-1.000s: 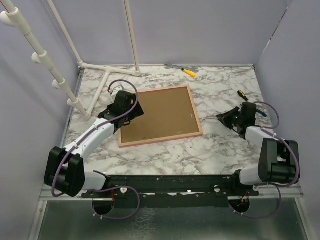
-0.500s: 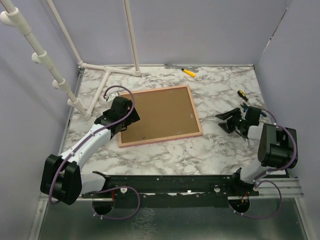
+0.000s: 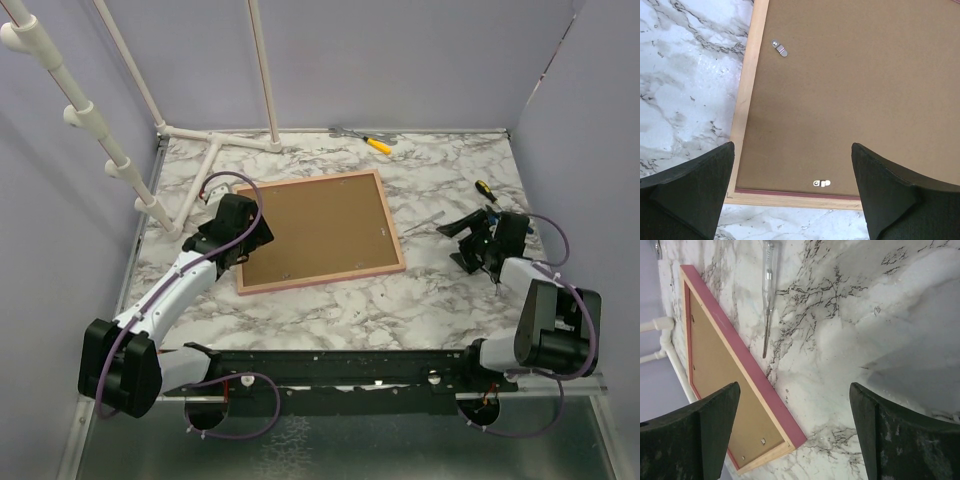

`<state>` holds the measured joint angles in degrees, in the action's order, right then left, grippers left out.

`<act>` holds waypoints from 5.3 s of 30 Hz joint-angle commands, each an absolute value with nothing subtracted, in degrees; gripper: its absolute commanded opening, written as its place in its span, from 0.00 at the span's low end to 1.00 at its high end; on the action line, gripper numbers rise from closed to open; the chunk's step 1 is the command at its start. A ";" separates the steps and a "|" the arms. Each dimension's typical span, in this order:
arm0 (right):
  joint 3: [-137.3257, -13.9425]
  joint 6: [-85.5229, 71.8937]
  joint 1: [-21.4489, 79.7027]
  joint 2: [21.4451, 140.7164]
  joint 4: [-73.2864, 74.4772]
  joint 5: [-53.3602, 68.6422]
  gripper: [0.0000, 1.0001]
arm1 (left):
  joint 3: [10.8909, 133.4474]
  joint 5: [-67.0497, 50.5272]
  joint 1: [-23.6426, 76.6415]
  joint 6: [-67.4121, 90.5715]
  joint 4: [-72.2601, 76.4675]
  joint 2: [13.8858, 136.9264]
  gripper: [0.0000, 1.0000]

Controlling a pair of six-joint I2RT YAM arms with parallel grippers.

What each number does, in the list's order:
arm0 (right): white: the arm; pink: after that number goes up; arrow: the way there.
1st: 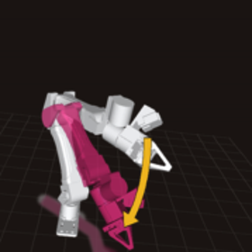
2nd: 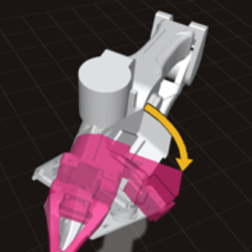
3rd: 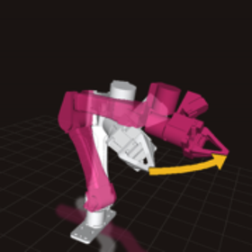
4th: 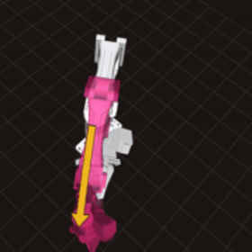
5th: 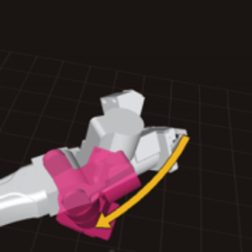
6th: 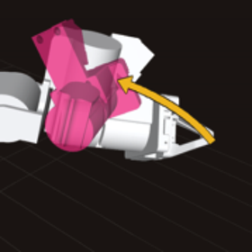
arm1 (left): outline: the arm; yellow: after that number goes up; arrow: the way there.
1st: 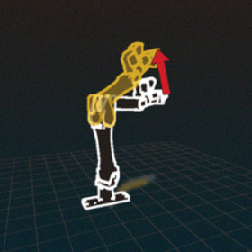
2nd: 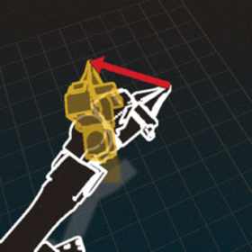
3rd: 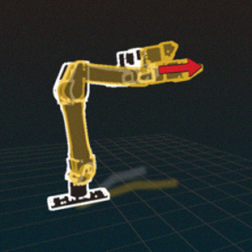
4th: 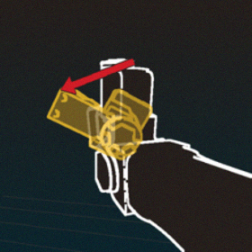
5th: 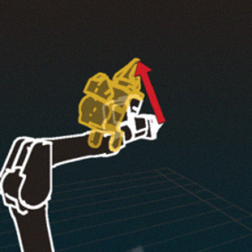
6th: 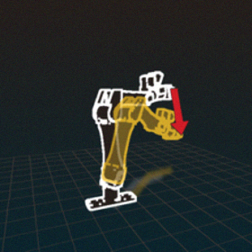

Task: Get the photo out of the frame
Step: Place the screwdriver at the center of the board, then turn over the photo frame at the center of the board.

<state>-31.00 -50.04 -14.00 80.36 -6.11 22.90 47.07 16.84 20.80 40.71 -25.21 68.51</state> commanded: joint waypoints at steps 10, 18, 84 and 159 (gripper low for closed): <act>-34.20 -34.89 -11.73 71.53 -0.85 22.39 0.83 | 45.63 18.23 20.41 40.59 -26.81 65.99 0.99; -37.73 -31.02 -0.70 72.21 -0.47 18.47 0.77 | 43.69 18.70 20.30 39.74 -26.68 64.84 0.91; -41.42 -32.63 22.15 80.98 13.23 -17.79 0.09 | 33.94 3.69 12.83 47.26 -14.43 65.12 0.83; -57.62 -34.87 22.14 79.93 29.69 -3.02 0.00 | 39.40 25.96 69.87 -26.47 13.99 82.74 0.99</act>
<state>-54.19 -33.61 22.39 81.76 30.37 -4.97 36.86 20.99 69.32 -18.48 12.36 79.88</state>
